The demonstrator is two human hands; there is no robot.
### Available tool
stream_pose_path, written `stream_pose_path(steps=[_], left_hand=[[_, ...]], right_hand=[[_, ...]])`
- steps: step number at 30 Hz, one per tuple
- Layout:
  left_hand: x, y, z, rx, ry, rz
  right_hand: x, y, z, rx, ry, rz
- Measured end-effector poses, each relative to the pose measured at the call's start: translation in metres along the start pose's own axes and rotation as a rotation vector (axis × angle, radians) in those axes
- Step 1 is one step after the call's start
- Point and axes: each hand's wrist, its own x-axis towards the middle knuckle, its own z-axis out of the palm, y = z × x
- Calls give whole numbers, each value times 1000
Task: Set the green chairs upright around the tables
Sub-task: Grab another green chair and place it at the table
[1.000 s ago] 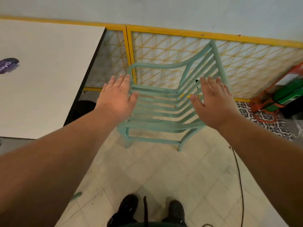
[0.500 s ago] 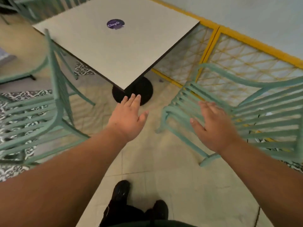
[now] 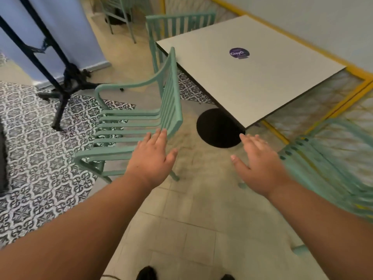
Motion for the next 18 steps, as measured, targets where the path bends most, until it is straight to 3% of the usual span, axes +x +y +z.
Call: stream_pose_path(steps=[9, 18], left_hand=[[44, -98, -19, 47, -64, 49], [104, -165, -16, 23, -74, -58]], right_hand=[[54, -87, 49, 67, -13, 48], [141, -136, 90, 19, -99, -101]])
